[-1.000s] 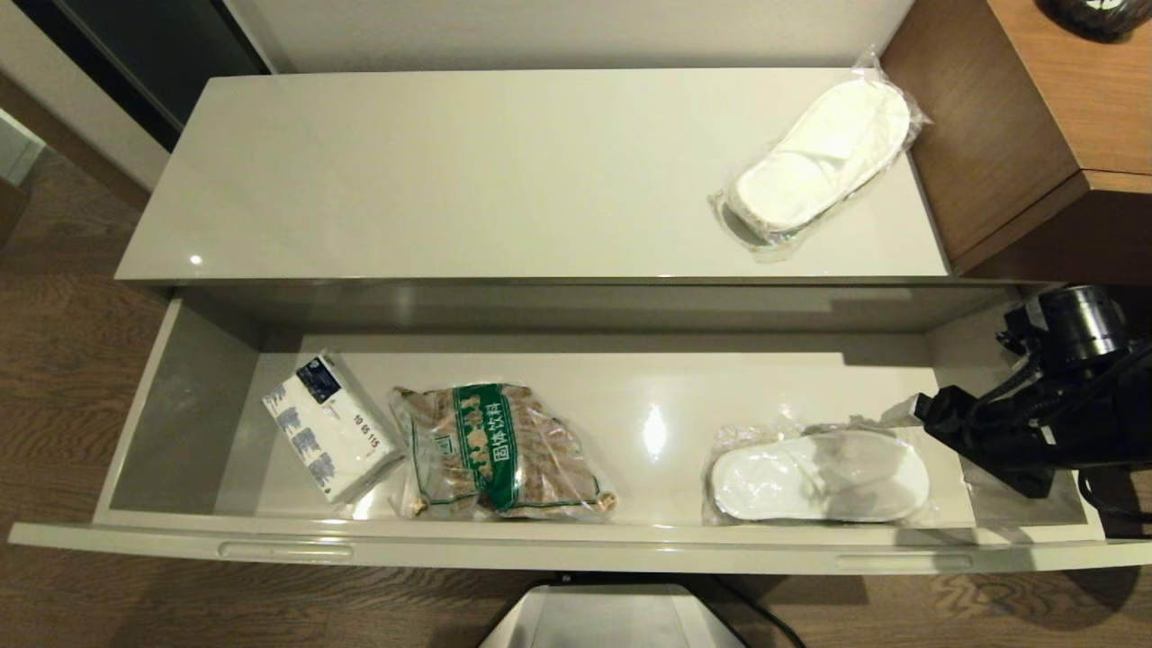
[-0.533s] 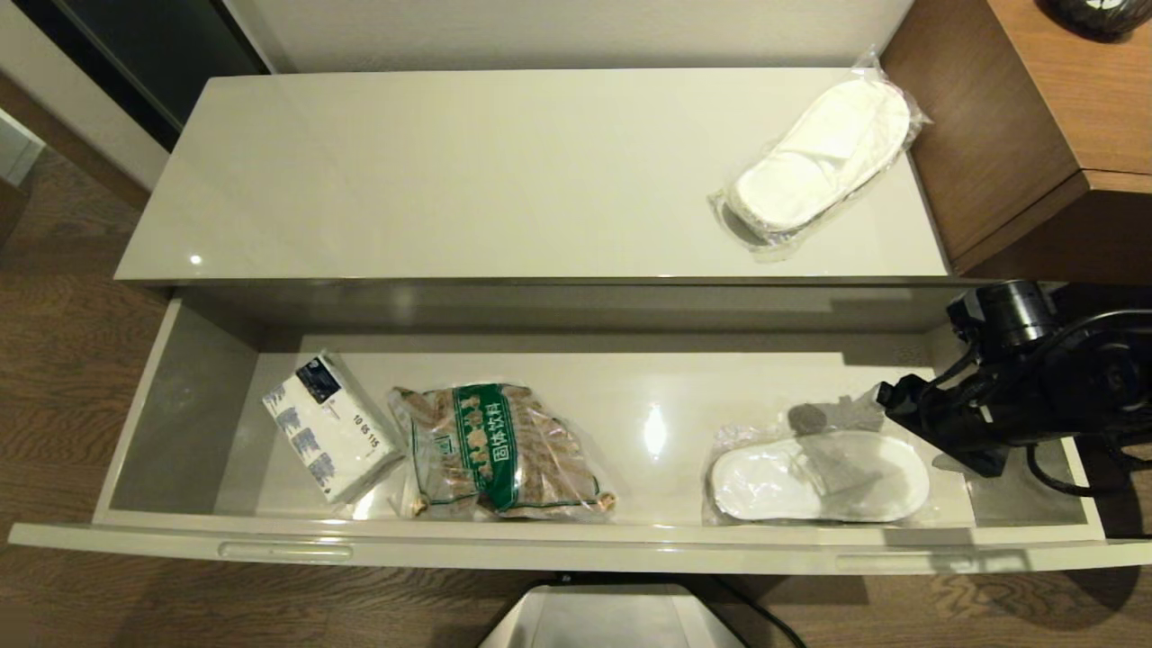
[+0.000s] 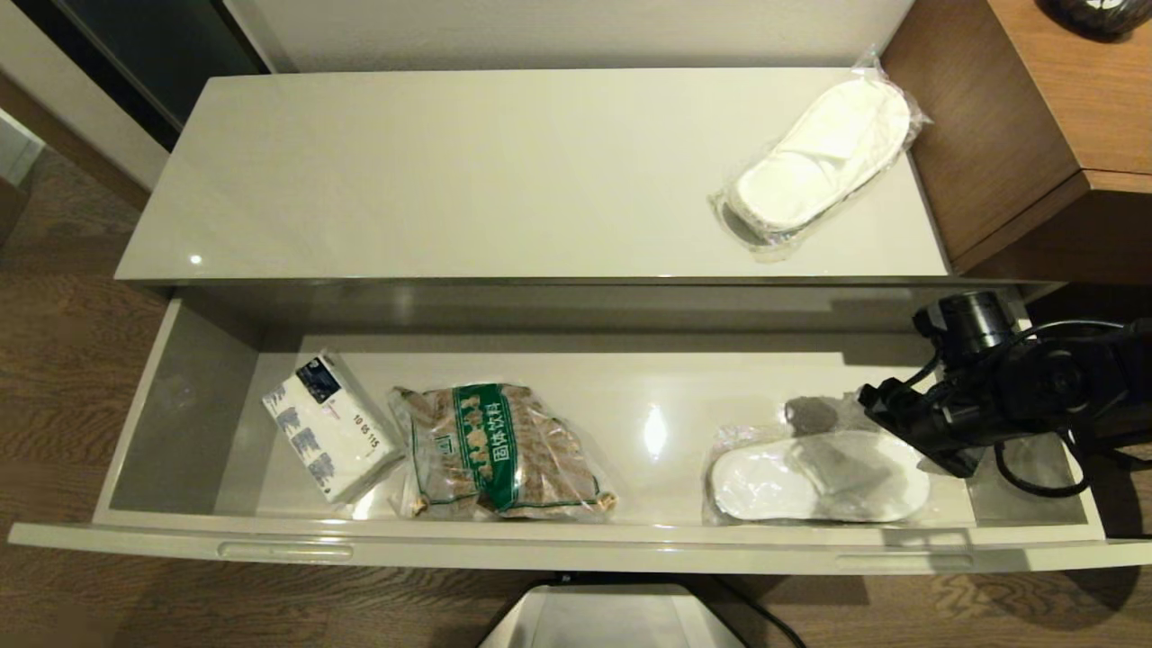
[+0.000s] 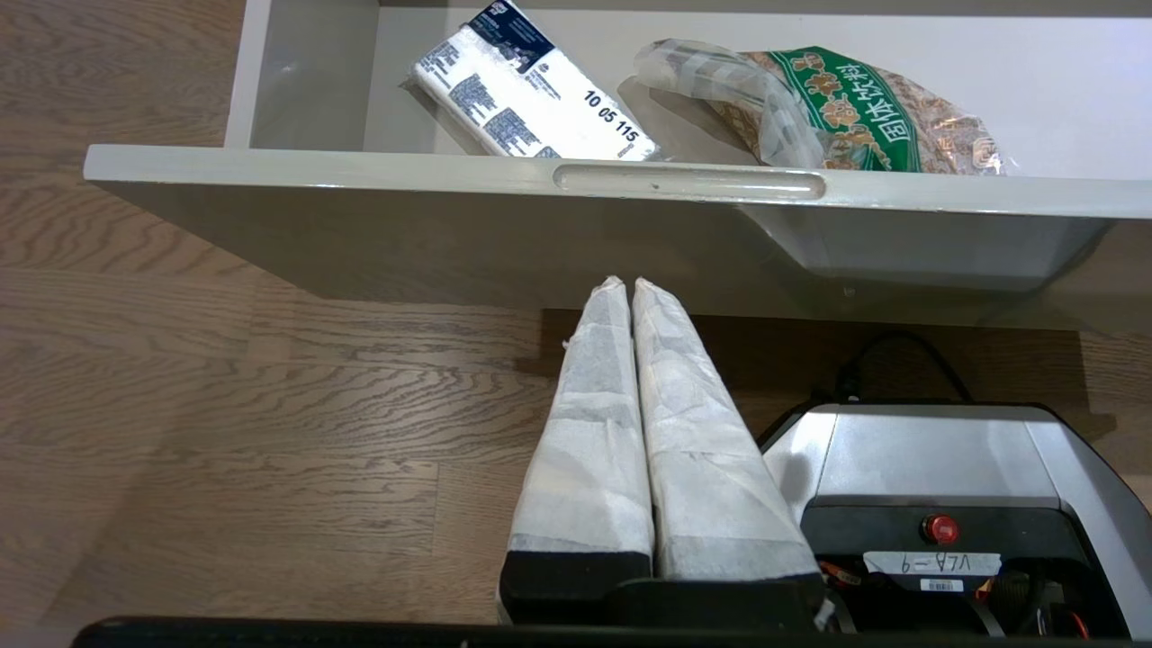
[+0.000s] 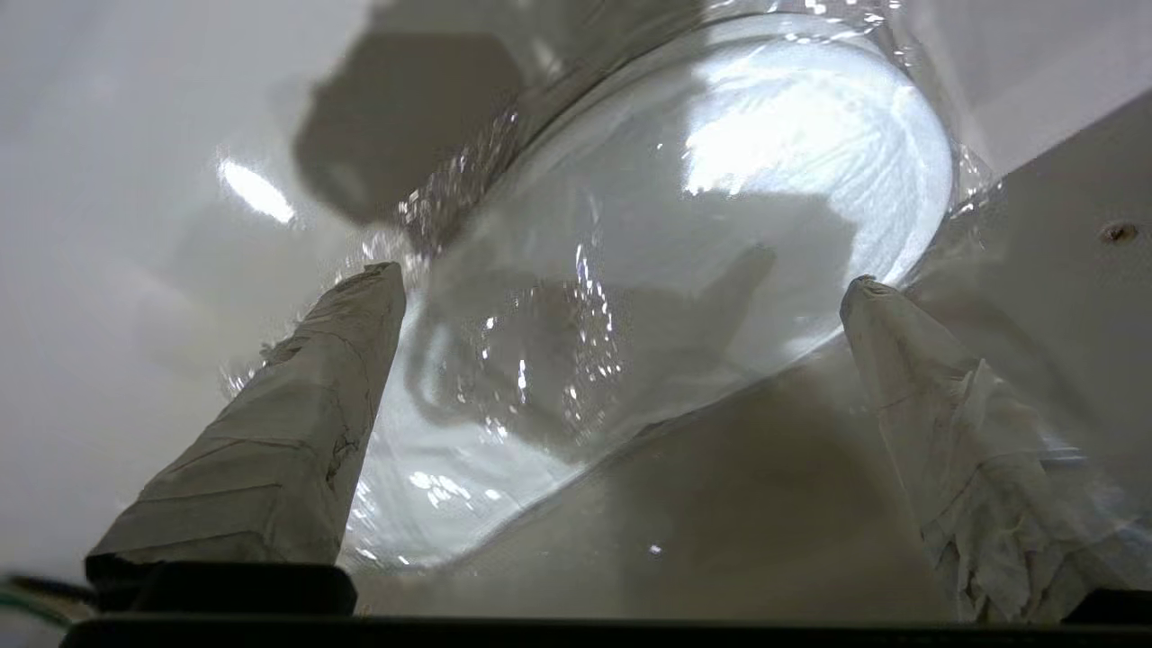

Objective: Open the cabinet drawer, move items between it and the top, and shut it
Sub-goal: Take out the disposable slippers from the drawer

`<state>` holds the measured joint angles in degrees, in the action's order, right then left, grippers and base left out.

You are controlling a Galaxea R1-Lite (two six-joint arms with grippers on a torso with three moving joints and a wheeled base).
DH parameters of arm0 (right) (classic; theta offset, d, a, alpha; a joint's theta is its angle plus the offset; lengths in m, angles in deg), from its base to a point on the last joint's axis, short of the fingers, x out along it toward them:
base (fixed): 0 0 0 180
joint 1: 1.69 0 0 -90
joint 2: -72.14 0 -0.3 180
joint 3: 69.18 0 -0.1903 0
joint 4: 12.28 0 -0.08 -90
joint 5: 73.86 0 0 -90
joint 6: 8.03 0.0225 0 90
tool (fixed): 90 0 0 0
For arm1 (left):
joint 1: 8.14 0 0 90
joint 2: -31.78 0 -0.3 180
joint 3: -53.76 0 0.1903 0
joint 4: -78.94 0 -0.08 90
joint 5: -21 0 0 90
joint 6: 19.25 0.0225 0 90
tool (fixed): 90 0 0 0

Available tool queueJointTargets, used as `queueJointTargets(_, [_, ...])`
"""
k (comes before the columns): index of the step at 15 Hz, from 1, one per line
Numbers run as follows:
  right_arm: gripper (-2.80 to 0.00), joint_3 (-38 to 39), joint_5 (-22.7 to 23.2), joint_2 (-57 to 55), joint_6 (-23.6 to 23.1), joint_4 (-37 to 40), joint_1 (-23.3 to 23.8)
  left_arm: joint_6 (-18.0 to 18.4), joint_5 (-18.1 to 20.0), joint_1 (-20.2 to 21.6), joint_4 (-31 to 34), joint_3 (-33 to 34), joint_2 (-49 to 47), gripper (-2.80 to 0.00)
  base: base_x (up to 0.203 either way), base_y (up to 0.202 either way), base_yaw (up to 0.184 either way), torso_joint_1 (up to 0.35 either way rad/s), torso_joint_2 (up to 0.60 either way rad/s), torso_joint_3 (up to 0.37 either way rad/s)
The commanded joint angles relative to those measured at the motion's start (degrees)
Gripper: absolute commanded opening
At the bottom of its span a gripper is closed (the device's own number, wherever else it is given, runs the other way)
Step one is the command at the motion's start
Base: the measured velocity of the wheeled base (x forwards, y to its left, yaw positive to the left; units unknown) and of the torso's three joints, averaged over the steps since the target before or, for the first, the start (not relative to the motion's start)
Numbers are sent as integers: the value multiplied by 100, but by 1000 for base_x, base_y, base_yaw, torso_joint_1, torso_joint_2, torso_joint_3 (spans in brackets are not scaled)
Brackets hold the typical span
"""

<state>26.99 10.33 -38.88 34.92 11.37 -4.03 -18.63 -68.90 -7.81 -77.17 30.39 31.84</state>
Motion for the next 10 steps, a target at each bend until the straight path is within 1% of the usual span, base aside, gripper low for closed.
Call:
queueJointTargets(1, [0, 30, -75, -54, 313, 7, -6, -1, -1, 2, 0, 0, 3, -280, 0, 0, 0, 0, 0, 0])
queueJointTargets(10, [0, 105, -86, -341, 328, -65, -47, -1, -1, 2, 0, 0, 3, -280, 0, 0, 0, 0, 0, 0])
